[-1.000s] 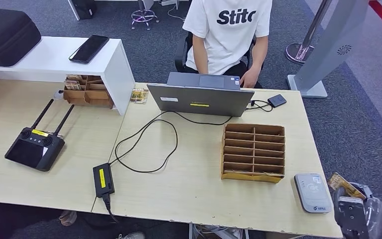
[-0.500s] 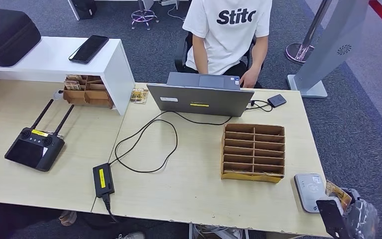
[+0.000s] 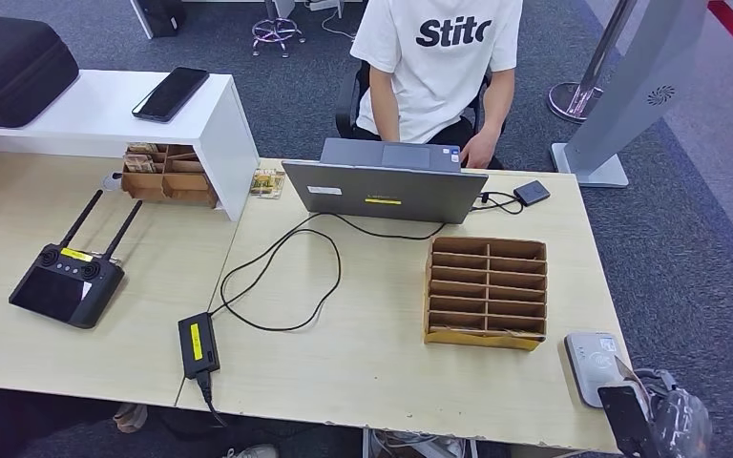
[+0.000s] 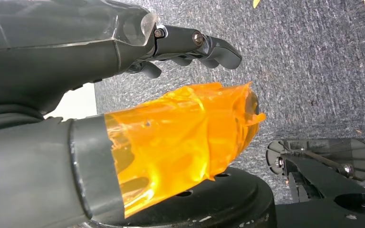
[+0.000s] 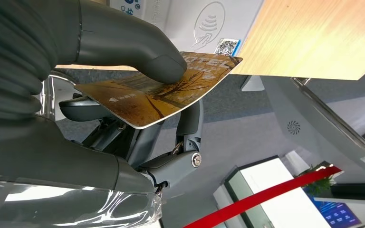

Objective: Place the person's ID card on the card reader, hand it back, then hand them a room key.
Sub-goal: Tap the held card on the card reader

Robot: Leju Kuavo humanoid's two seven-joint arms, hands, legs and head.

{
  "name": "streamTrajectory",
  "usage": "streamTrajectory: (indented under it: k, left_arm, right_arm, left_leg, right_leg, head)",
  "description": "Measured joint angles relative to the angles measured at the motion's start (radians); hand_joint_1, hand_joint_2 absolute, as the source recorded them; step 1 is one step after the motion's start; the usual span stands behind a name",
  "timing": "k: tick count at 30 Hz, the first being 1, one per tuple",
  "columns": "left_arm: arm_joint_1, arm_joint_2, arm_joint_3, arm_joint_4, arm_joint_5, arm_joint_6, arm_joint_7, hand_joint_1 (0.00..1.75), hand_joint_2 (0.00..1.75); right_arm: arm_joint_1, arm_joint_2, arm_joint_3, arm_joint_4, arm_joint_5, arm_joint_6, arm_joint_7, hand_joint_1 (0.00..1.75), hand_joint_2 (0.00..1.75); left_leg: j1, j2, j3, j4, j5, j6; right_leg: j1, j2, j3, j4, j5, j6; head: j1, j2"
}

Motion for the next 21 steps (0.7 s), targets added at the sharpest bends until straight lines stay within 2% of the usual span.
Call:
streamTrajectory:
  k: [21]
  left_arm:
    - [0.0, 0.0, -0.001, 0.0, 0.0, -0.002, 0.0, 0.0, 0.0]
  right_arm:
    - [0.0, 0.0, 0.0, 0.01, -0.004, 0.022, 0.001, 1.75, 1.75]
  left_leg:
    - [0.0, 0.0, 0.0, 0.0, 0.0, 0.0]
  right_leg:
    - [0.0, 0.0, 0.0, 0.0, 0.0, 0.0]
  head:
    - [0.0, 0.0]
